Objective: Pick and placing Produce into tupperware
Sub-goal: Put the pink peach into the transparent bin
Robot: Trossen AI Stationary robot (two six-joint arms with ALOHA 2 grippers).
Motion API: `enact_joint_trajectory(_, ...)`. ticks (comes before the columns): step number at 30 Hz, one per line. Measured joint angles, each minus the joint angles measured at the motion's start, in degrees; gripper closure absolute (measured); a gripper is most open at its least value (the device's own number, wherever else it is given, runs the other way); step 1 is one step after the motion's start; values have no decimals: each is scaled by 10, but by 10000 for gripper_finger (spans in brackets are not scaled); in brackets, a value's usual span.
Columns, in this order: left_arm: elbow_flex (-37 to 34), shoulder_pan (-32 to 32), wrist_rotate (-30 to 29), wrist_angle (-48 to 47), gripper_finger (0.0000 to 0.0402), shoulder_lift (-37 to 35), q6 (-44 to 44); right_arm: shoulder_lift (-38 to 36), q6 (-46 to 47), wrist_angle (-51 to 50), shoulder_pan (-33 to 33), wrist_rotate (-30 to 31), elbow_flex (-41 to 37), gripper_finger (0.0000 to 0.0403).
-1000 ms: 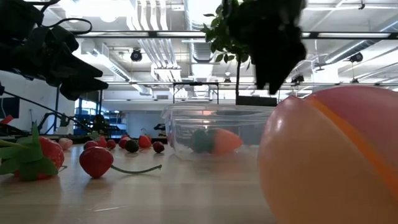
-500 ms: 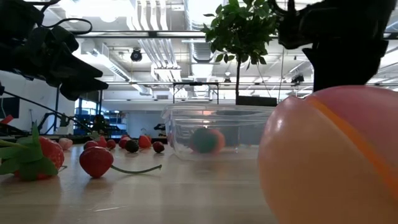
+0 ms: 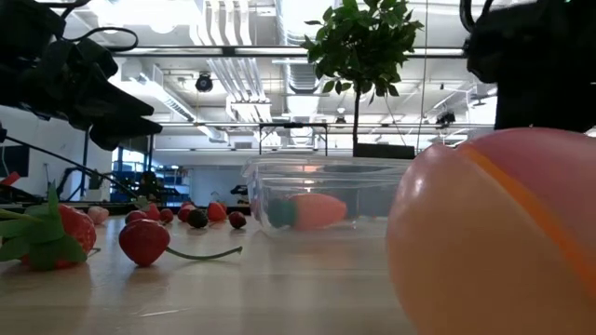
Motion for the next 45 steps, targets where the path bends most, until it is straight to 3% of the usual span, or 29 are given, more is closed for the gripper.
enact_joint_trajectory(5, 0, 0, 0, 0, 164, 1, 0, -66, 8, 117, -50, -170, -68, 154)
enact_joint_trajectory(8, 0, 0, 0, 0, 164, 0, 0, -86, 32, 223, -79, -219, -116, 154)
enact_joint_trajectory(12, 0, 0, 0, 0, 164, 0, 0, -98, -55, 312, -94, -164, -140, 154)
enact_joint_trajectory(17, 0, 0, 0, 0, 164, 1, 0, -93, -174, 238, -94, -88, -124, 154)
enact_joint_trajectory(21, 0, 0, 0, 1, 164, 0, 0, -88, -256, 190, -94, -93, -122, 154)
enact_joint_trajectory(29, 0, 0, 0, 0, 164, 0, 0, -88, -414, 192, -94, -96, -121, 160)
enact_joint_trajectory(39, 0, 0, 0, 0, 164, 1, 0, -86, -422, 202, -93, -96, -116, 153)
enact_joint_trajectory(45, 0, 0, 0, 0, 164, 1, 0, -85, -522, 202, -93, -96, -119, 159)
